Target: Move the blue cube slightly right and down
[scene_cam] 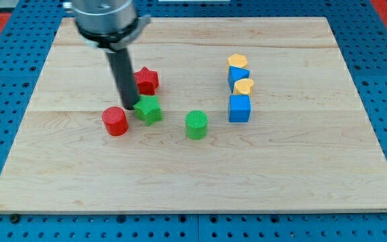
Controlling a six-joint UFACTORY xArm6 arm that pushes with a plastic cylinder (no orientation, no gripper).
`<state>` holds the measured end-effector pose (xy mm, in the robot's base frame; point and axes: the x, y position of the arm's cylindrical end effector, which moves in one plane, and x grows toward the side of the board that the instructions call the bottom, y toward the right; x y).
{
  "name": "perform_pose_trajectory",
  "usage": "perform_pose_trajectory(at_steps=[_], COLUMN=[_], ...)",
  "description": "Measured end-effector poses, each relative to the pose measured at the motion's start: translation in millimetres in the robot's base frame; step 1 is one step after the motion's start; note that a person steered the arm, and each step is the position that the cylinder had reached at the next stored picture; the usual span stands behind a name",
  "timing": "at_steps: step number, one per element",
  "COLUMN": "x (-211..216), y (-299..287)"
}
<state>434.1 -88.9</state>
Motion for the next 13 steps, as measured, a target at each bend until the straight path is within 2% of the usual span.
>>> perform_pose_trajectory(at_steps=[1,3,5,6,7,8,10,13], x=[7.2,51.5,4.6,2.0,1.7,4.3,4.3,-18.2], y=[42.5,67.3,77.9,109.1,172.6,189.4,184.9,220.3])
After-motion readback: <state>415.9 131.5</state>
